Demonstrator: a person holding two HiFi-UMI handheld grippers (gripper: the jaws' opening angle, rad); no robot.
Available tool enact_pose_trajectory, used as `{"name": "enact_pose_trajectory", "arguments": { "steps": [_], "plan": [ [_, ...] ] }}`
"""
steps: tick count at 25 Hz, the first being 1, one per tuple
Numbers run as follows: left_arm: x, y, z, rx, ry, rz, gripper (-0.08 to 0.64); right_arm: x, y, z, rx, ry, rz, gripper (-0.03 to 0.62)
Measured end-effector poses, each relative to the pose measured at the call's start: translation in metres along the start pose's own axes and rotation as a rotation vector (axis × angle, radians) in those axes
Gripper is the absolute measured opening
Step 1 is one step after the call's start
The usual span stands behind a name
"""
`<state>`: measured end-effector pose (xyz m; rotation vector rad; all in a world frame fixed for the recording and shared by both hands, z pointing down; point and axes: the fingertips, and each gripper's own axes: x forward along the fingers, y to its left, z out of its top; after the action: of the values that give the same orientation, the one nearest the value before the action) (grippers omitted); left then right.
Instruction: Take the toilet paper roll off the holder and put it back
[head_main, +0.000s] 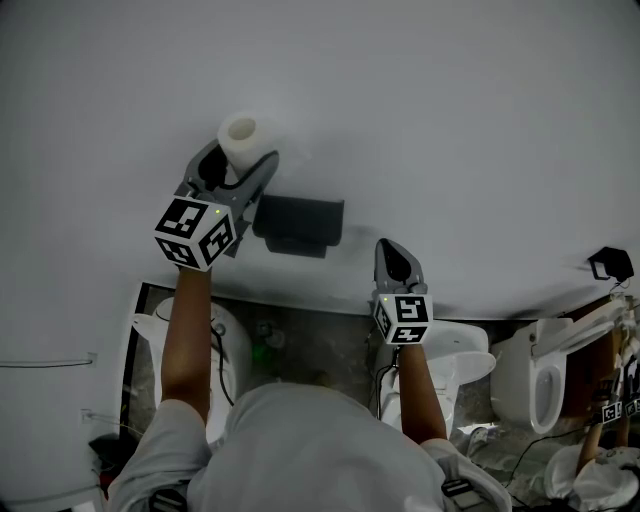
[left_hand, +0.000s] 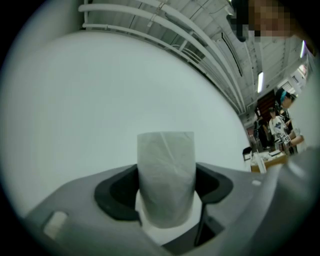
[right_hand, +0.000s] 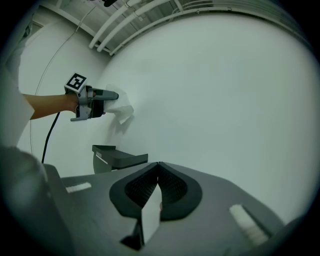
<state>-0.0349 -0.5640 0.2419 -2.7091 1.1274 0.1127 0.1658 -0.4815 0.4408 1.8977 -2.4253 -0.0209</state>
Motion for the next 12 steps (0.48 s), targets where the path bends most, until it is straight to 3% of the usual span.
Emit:
{"name": "enact_pose_trajectory", "arguments": {
  "steps": [12],
  "plan": [
    [0.004, -0.004, 0.018, 0.036, -0.026, -0.017, 0.314, -0.002, -0.004, 0.005, 0.002, -0.011, -0.017, -0.002]
  ]
}}
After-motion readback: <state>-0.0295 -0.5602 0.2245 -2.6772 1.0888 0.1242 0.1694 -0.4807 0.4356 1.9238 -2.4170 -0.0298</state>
